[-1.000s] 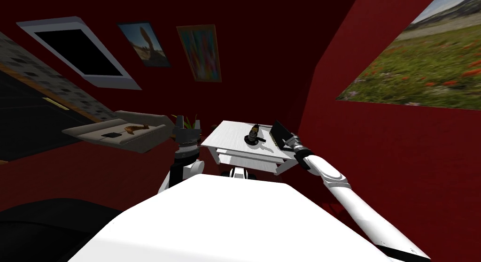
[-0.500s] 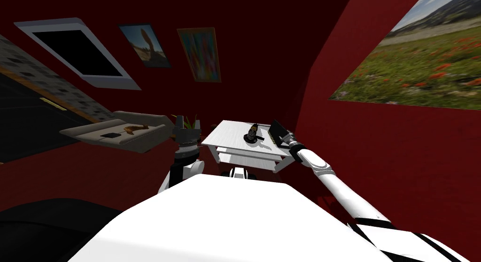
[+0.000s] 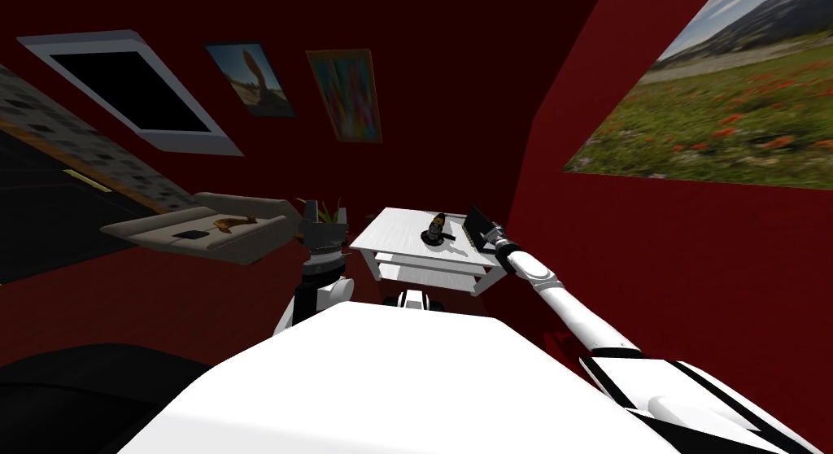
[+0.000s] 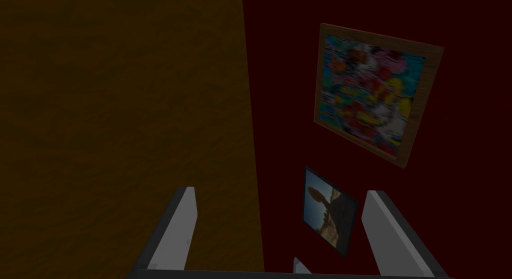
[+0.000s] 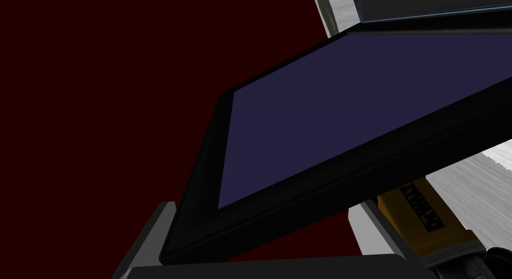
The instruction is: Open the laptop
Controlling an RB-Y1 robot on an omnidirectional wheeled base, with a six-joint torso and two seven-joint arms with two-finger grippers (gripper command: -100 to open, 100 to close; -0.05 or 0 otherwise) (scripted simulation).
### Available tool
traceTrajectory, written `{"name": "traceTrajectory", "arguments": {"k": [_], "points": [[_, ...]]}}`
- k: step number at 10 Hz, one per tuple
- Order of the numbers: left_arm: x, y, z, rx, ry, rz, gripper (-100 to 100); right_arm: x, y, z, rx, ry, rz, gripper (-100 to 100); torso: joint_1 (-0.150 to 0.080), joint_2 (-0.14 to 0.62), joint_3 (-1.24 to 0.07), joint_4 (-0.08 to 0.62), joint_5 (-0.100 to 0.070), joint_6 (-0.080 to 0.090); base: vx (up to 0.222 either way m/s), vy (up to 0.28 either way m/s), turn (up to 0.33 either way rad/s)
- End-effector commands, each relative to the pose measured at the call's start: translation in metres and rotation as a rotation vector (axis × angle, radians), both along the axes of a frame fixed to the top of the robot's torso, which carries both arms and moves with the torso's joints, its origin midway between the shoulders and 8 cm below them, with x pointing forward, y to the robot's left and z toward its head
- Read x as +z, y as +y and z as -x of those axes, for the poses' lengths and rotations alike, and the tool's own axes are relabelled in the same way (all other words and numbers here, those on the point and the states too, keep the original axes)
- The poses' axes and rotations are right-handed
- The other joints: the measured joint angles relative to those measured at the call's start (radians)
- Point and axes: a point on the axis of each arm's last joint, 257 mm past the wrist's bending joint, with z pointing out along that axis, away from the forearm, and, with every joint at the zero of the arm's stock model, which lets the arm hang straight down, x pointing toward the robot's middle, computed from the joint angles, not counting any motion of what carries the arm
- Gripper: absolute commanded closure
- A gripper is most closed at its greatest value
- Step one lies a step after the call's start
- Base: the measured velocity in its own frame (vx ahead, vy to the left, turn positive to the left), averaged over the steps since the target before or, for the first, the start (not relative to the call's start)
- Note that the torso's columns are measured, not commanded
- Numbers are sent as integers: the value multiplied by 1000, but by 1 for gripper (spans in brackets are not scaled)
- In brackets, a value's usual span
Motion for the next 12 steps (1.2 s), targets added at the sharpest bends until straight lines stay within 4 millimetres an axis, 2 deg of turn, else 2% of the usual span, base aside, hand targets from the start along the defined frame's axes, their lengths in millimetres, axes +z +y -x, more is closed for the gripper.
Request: {"name": "traceTrajectory", "arguments": {"k": [1, 2, 3, 4, 5, 7, 8, 9, 10, 12], "points": [[0, 0, 0, 0, 0, 0, 0, 3, -2, -15, -7, 1, 11, -100, 0, 0, 0, 1, 1, 0, -49, -11, -33], [0, 0, 0, 0, 0, 0, 0, 10, 5, -23, 3, -9, 14, -100, 0, 2, 1, 1, 1, 1, -54, -10, -19], [0, 0, 0, 0, 0, 0, 0, 8, -1, -28, -8, 0, 29, -100, 1, 3, 2, 2, 1, 0, -65, -17, -33], [0, 0, 0, 0, 0, 0, 0, 16, 0, -35, -9, -11, 29, -100, 1, 3, 2, 2, 1, 1, -57, -13, -17], [0, 0, 0, 0, 0, 0, 0, 21, 7, -40, 5, -18, 32, -100, 1, 2, 1, 2, 1, 0, -30, -1, 5], [0, 0, 0, 0, 0, 0, 0, 22, 5, -40, 5, -15, 35, -100, 2, 0, 0, 1, 1, 1, -5, 2, 3], [0, 0, 0, 0, 0, 0, 0, 22, 5, -30, 3, -27, 15, 100, 1, 0, 0, 1, 1, 1, 49, 16, 29], [0, 0, 0, 0, 0, 0, 0, 13, 5, -24, 4, -13, 14, 100, 2, -1, -1, 1, 1, 0, 77, 3, 3], [0, 0, 0, 0, 0, 0, 0, 25, 4, -20, 3, -39, 5, 100, -1, -5, -2, -6, -4, -1, 72, 12, 34], [0, 0, 0, 0, 0, 0, 0, 6, 3, -7, 3, -9, 0, 100, -4, -6, -4, -5, -4, -1, 42, 7, 19]]}}
